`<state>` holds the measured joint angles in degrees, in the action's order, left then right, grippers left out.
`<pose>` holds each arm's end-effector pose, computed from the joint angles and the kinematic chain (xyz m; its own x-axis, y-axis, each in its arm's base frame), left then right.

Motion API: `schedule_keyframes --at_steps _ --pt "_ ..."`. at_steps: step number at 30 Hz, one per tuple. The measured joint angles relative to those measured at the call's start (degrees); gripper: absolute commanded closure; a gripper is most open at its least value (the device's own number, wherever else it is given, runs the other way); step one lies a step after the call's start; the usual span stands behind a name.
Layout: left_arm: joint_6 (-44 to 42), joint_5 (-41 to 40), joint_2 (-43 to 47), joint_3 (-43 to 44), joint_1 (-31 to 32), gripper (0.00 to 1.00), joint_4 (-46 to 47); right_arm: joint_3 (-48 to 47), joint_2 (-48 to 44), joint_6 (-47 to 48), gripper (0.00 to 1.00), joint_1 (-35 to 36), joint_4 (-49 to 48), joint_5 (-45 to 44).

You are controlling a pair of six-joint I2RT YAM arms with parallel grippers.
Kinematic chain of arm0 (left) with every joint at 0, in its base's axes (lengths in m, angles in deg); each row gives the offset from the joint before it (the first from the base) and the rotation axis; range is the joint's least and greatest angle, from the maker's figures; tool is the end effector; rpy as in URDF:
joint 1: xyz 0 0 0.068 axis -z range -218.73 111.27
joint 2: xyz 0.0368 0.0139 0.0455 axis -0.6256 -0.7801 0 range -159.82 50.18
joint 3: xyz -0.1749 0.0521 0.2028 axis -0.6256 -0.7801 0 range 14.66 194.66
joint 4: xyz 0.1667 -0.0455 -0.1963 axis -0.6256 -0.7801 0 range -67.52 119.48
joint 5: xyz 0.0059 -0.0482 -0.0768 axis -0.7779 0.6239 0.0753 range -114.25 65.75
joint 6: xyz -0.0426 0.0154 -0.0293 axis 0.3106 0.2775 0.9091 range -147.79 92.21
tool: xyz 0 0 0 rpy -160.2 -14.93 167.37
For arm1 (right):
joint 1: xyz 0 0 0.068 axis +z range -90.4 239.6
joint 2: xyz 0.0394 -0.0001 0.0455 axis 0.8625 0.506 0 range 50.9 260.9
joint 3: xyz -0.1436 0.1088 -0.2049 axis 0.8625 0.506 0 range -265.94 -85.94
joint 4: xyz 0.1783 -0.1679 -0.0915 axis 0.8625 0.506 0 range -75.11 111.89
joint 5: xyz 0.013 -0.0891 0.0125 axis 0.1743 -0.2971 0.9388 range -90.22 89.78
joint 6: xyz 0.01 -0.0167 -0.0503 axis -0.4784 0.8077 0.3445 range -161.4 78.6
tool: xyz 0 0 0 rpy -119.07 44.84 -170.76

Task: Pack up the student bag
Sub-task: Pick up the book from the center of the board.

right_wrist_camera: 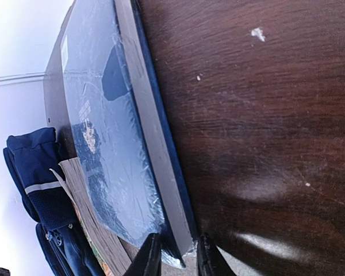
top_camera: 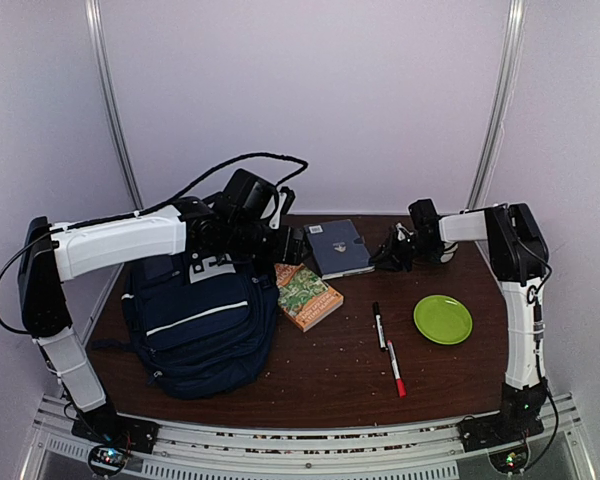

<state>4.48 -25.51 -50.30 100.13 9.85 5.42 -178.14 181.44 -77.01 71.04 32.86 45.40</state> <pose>0.2687 -0.3034 0.2985 -0.7468 0.0397 -0.6638 0.4018 0.8224 -0.4029 0.4613 0.1194 0.1270 -0.9700 0.2192 -0.1047 0.0462 0.5894 0.8065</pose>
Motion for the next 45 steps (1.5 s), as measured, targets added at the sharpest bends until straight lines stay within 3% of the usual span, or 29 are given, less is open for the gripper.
schedule_keyframes --at_steps 8,12,15,24,28,36,45 --pt "0.20 0.26 -3.13 4.33 -0.72 0.22 -0.44 1.01 0.09 -2.38 0.82 -0.17 -3.48 2.40" --pt "0.79 1.14 -4.48 5.18 -1.46 0.22 -0.09 1.42 0.09 -2.86 0.71 -0.20 -4.11 2.80" --pt "1.53 2.45 -5.77 5.20 -2.54 0.22 0.39 1.42 0.09 -2.60 0.70 -0.17 -4.04 3.13" --pt "4.39 6.73 -13.44 8.52 -5.51 0.22 1.92 1.33 0.15 -0.68 0.85 0.17 -2.40 3.26" --pt "5.70 8.92 -17.73 11.67 -6.49 0.22 3.50 1.31 0.37 -0.81 1.00 0.22 -2.75 4.46" --pt "8.07 12.96 -25.99 16.65 -8.61 0.23 7.76 2.82 0.59 -4.33 1.00 0.42 -7.15 7.56" --pt "10.56 15.28 -27.76 16.63 -8.92 0.24 10.78 8.17 -4.15 -6.99 1.00 -0.46 -11.54 8.79"
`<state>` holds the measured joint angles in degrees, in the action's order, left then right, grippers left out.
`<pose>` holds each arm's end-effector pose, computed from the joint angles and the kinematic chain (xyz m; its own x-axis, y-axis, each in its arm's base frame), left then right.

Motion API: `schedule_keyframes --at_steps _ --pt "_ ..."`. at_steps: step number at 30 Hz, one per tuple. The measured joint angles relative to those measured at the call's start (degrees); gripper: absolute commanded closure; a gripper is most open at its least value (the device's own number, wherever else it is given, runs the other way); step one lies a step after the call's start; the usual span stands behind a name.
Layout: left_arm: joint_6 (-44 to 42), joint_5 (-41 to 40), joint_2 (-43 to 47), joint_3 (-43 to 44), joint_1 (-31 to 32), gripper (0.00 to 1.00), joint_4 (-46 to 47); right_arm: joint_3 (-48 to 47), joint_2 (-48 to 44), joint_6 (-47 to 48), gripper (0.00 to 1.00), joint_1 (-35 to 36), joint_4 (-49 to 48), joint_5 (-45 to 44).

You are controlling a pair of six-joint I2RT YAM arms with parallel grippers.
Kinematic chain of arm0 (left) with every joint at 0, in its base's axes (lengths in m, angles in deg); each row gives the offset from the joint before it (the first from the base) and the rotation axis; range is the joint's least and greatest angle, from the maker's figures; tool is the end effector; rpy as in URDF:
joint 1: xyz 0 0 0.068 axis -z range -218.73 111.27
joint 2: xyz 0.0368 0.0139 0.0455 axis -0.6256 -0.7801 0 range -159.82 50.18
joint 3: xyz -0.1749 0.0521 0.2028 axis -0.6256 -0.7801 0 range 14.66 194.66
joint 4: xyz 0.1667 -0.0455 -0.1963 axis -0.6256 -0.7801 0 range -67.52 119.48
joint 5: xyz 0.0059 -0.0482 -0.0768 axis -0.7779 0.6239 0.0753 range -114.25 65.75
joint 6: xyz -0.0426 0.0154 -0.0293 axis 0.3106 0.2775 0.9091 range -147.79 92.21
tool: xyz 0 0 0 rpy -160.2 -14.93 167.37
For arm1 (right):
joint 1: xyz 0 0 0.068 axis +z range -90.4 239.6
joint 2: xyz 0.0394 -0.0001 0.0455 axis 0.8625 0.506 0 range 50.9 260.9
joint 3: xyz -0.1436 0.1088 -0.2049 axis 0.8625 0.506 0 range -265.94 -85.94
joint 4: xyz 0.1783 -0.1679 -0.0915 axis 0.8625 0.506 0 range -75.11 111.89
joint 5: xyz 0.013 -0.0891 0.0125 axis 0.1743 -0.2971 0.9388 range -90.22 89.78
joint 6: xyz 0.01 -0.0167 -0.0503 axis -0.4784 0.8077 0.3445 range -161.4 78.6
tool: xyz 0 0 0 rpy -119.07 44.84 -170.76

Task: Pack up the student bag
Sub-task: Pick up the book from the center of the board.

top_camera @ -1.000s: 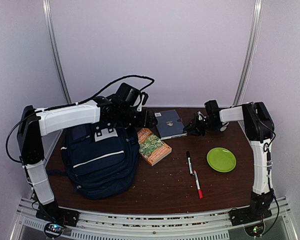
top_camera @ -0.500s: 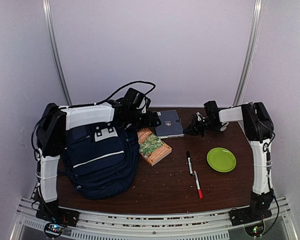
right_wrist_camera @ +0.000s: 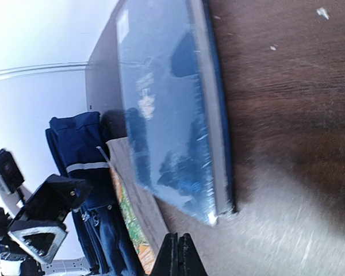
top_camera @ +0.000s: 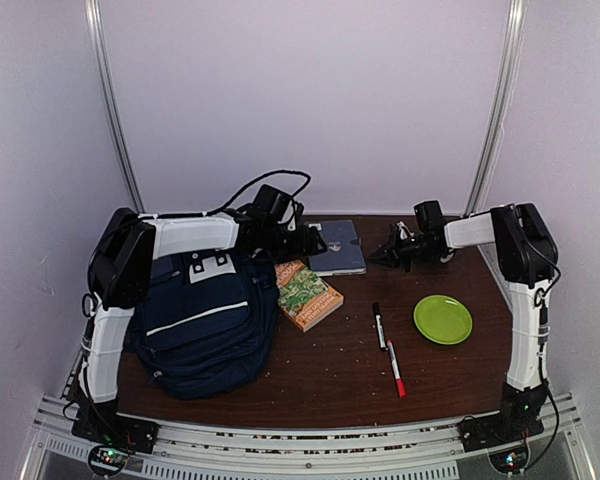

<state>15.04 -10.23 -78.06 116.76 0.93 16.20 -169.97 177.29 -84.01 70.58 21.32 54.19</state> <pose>0.3899 -0.3345 0.1978 -0.8774 -0.1293 -0.4619 0.2275 0.7356 -0.6380 0.4465 0.1162 0.1341 -0.9747 0.2123 -0.0707 0.0313 0.4423 0.8963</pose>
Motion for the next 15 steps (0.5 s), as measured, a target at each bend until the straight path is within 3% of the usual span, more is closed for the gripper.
schedule_keyframes --at_steps 1,3,6,15 --pt "0.26 0.24 -0.07 0.00 0.00 0.24 0.35 0.68 -1.14 0.07 0.99 0.00 -0.24 -0.04" --pt "0.63 0.59 -0.24 -0.15 0.02 0.25 0.90 1.84 -3.56 0.96 0.85 0.02 -0.15 -0.39" --pt "0.61 0.70 0.07 -2.05 0.02 0.25 1.92 3.91 -7.06 4.17 0.73 0.66 0.35 -1.90" --pt "-4.57 -1.18 9.35 -10.32 0.02 0.26 -3.96 1.73 -9.94 17.11 0.62 8.33 9.64 -4.76"
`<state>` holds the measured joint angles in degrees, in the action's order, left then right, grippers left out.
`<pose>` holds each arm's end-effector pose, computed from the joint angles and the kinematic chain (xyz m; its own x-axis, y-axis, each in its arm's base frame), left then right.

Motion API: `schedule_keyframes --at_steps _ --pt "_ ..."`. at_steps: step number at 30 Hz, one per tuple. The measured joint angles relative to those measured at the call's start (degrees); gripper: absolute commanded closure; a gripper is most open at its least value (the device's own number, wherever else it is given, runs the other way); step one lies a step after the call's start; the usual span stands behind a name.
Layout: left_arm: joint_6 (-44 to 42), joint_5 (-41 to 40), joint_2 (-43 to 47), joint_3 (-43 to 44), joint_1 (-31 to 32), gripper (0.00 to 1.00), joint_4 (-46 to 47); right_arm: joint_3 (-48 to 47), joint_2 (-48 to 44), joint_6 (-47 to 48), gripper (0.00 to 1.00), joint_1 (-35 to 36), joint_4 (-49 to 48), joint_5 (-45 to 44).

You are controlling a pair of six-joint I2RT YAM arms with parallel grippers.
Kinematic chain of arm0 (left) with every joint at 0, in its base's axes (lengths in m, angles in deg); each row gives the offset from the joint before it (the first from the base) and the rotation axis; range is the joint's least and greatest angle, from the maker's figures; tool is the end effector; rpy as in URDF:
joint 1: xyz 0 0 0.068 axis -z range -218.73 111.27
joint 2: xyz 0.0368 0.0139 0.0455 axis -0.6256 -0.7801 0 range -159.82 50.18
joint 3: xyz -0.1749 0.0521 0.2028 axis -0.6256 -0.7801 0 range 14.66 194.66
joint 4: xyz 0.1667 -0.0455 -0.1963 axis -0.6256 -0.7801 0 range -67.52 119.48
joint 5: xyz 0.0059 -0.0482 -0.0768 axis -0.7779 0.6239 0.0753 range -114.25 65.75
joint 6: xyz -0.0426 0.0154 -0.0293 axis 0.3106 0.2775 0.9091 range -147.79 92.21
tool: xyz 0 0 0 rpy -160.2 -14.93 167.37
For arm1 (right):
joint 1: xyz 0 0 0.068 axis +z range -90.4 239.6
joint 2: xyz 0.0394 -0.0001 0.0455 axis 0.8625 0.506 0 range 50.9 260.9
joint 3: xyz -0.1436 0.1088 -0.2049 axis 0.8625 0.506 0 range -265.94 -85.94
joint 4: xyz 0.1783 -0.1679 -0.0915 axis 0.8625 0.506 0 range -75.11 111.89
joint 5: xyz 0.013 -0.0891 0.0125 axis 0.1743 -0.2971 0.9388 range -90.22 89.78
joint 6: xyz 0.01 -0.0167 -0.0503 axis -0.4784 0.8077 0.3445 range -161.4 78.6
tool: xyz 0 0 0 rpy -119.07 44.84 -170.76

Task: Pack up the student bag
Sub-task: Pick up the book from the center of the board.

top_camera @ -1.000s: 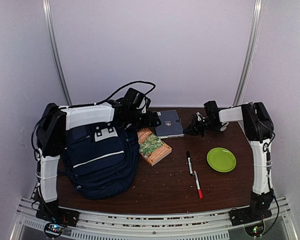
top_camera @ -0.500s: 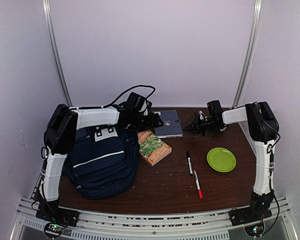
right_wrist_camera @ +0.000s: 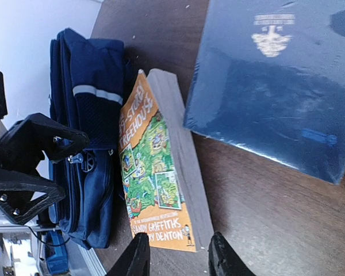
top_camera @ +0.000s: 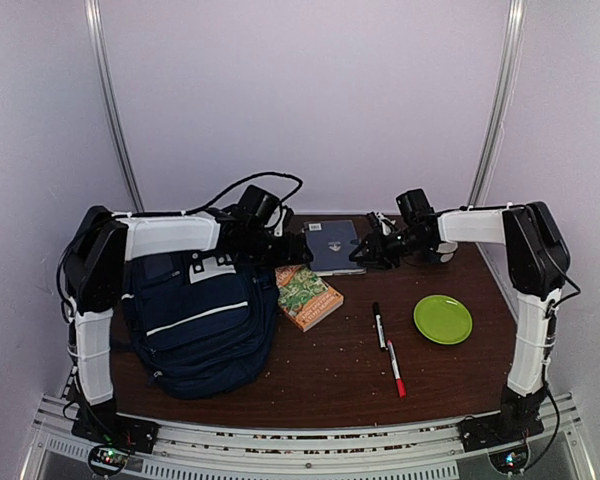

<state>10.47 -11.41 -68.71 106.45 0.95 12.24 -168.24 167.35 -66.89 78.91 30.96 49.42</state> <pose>0.3572 -0.3067 0.2104 -0.8836 -0.0514 -0.4654 0.2518 0.7858 -0.5649 0.4026 0.1699 0.1874 -0.9449 -0.0357 -0.3255 -0.2965 0.5154 0.8040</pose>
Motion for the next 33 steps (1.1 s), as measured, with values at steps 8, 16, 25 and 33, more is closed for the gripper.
schedule_keyframes --at_steps 8,16,25,33 --pt "0.20 4.39 6.73 -15.08 1.16 0.26 2.82 -8.00 4.20 8.11 0.55 6.05 8.17 -5.18" --pt "-0.22 1.55 12.63 -23.58 3.19 0.26 2.34 -9.90 6.49 12.61 0.46 6.99 13.90 -13.03" --pt "4.37 -3.02 16.59 -26.84 3.23 0.23 1.25 -15.58 10.05 17.27 0.48 10.97 18.29 -15.21" --pt "11.65 -0.35 9.77 -23.63 3.13 0.25 7.63 -17.20 11.85 19.23 0.60 13.14 20.76 -15.23"
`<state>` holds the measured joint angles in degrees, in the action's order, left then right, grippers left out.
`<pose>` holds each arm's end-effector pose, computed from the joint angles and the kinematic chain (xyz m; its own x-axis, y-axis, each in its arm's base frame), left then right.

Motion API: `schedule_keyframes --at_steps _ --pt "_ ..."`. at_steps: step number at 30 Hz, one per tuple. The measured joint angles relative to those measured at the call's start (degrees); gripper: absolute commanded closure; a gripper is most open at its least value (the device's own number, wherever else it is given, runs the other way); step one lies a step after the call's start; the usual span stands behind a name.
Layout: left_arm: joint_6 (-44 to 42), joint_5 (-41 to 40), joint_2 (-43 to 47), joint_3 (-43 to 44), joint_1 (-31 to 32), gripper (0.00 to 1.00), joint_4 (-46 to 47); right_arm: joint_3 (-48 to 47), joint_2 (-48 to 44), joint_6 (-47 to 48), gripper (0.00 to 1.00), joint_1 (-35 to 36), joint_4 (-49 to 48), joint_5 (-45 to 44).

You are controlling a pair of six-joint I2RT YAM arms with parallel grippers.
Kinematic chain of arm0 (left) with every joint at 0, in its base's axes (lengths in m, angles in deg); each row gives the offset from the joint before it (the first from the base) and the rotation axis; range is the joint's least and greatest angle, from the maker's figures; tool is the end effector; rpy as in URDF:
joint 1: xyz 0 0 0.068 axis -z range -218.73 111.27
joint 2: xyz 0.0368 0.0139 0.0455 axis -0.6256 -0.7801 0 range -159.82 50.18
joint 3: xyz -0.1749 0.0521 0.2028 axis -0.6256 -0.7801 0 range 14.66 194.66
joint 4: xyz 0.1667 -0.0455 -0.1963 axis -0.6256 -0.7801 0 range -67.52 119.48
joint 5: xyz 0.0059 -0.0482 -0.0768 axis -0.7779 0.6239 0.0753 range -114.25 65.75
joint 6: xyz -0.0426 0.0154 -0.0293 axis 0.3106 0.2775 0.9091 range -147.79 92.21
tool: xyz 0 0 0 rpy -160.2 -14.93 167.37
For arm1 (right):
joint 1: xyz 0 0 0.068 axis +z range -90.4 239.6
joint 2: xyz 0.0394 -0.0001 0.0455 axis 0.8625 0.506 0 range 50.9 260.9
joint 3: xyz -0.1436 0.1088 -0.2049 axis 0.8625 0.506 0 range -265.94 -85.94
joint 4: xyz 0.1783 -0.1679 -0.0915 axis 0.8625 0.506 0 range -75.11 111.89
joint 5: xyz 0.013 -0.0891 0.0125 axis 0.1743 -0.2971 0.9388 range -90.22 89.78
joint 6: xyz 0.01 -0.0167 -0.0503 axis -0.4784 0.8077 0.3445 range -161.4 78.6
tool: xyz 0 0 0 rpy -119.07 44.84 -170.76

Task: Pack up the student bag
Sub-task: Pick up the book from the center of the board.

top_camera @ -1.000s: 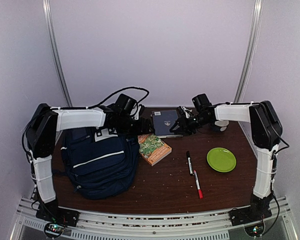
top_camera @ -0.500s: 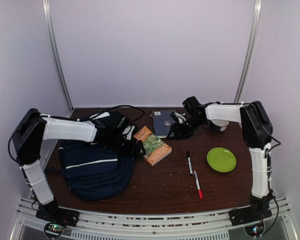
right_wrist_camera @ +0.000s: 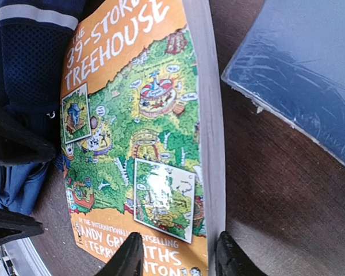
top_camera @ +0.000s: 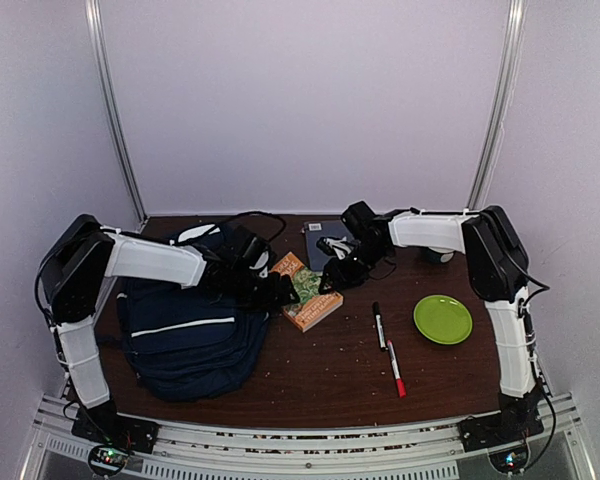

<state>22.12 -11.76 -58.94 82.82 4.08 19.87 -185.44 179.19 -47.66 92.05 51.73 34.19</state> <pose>0.2881 -0.2774 0.1636 -0.9496 -0.1385 -0.2812 0.0587 0.8027 -0.5935 0.3856 0.2692 0.1612 -0.8338 -0.4235 -0.3540 -0.5518 0.6209 0.5568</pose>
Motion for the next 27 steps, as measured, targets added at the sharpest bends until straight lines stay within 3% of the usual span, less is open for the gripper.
schedule_keyframes --at_steps 14,20,27 --pt "2.93 1.53 -2.71 0.24 0.00 0.25 2.21 0.42 -0.13 -1.38 0.77 -0.15 -0.48 2.99" --pt "2.97 1.46 -3.08 0.24 0.00 0.26 1.86 0.96 -0.13 -2.62 0.78 -0.59 -1.46 6.34" --pt "2.95 1.42 -3.10 0.24 0.00 0.26 1.79 1.66 -0.13 -5.81 0.73 -0.57 -5.86 16.94"
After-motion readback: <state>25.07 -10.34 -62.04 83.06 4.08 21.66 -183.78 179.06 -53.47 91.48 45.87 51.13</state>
